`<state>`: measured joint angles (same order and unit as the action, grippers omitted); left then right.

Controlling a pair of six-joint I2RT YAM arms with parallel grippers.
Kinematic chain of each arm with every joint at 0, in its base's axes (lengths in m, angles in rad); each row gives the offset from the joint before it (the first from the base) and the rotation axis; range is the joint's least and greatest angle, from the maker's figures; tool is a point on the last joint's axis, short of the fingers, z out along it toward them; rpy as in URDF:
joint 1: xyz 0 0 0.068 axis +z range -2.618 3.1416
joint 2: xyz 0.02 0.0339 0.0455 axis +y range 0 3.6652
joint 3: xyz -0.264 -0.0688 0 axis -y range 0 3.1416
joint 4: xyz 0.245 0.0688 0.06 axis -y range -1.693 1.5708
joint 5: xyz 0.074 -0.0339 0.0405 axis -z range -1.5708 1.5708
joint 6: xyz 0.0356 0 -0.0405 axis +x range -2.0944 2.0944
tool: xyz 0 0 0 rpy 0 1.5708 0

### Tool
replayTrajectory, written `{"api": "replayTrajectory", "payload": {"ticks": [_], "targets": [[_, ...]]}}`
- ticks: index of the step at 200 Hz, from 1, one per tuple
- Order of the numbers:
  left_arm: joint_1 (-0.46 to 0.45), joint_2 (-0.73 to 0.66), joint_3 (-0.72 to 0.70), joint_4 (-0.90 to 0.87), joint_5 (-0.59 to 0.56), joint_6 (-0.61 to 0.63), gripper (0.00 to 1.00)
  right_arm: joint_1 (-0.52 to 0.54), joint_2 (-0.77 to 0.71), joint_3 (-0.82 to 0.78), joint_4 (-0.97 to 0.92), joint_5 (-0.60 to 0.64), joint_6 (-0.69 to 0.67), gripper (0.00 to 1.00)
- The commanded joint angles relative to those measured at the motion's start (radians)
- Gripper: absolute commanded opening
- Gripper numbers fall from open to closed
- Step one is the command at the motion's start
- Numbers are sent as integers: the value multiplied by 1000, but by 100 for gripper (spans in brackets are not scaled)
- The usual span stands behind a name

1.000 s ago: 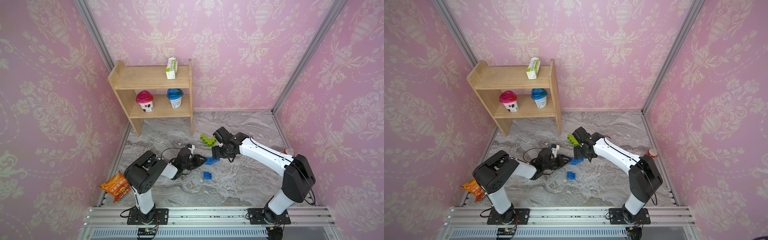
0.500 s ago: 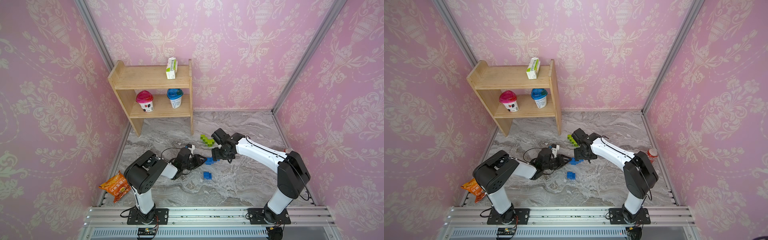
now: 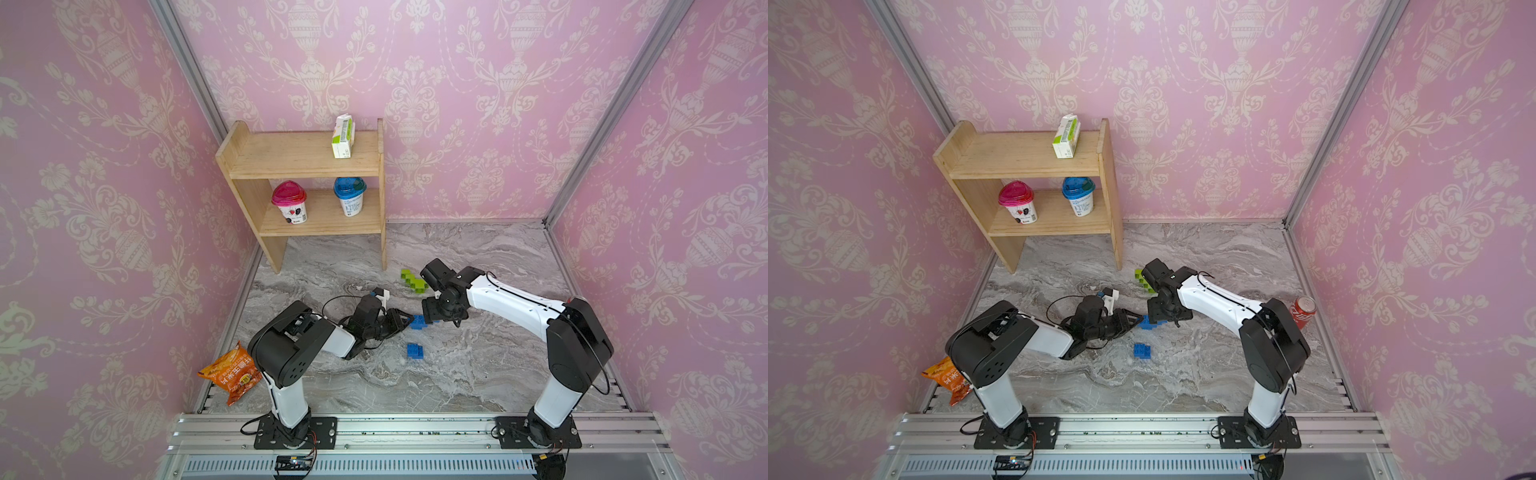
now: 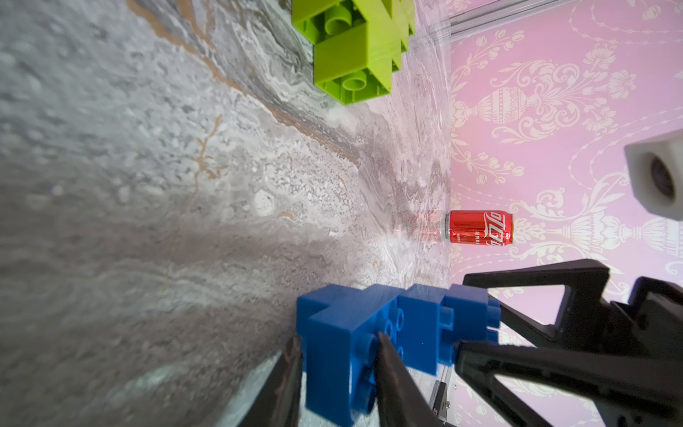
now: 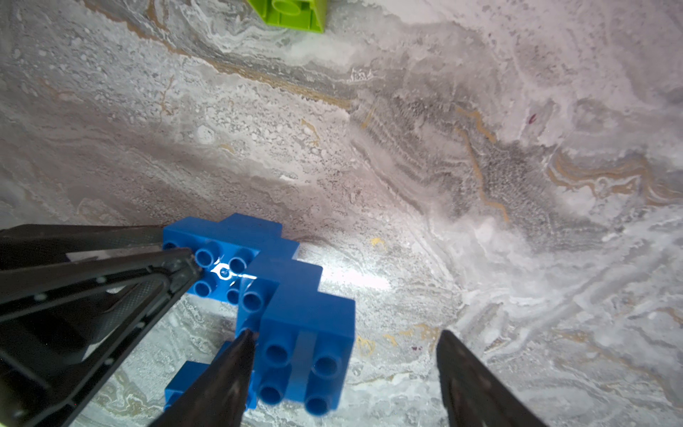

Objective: Assemble the letter v with lego
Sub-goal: Adjust the lego brick at the center of the board.

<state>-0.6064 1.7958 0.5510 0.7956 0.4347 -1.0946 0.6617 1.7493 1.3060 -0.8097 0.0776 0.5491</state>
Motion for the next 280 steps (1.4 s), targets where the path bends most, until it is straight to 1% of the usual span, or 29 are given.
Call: {"api": "replayTrajectory", "payload": {"ticks": [1, 19, 46, 56, 60, 77, 116, 127, 152, 211, 229, 272, 280], "targets": [[-6, 31, -8, -22, -21, -13, 34, -4, -68, 4, 3, 13, -9, 80], [-6, 31, -10, -20, -21, -15, 34, -29, -113, -32, 57, -61, 2, 79], [-6, 33, -10, -13, -19, -15, 34, -88, -139, -109, 161, -228, 40, 77], [-7, 35, -11, -12, -19, -16, 34, -106, -139, -122, 187, -263, 41, 76], [-7, 35, -11, -12, -19, -16, 34, -114, -139, -159, 199, -280, 72, 76], [-6, 37, -14, -4, -19, -20, 34, -140, -137, -201, 248, -334, 92, 76], [-6, 42, -16, 4, -21, -24, 35, -152, -103, -236, 339, -446, 115, 77], [-7, 42, -19, 5, -22, -26, 35, -154, -89, -244, 353, -459, 122, 78], [-7, 40, -21, 5, -23, -27, 35, -158, -69, -264, 393, -485, 137, 78], [-6, 38, -16, 5, -22, -31, 36, -165, -39, -291, 454, -509, 163, 67], [-7, 36, -16, 4, -21, -31, 36, -167, -36, -300, 470, -511, 169, 66], [-7, 26, -17, 2, -19, -32, 42, -169, -33, -311, 496, -509, 177, 63], [-7, 22, -18, -1, -19, -30, 42, -169, -33, -311, 500, -507, 177, 61]]}}
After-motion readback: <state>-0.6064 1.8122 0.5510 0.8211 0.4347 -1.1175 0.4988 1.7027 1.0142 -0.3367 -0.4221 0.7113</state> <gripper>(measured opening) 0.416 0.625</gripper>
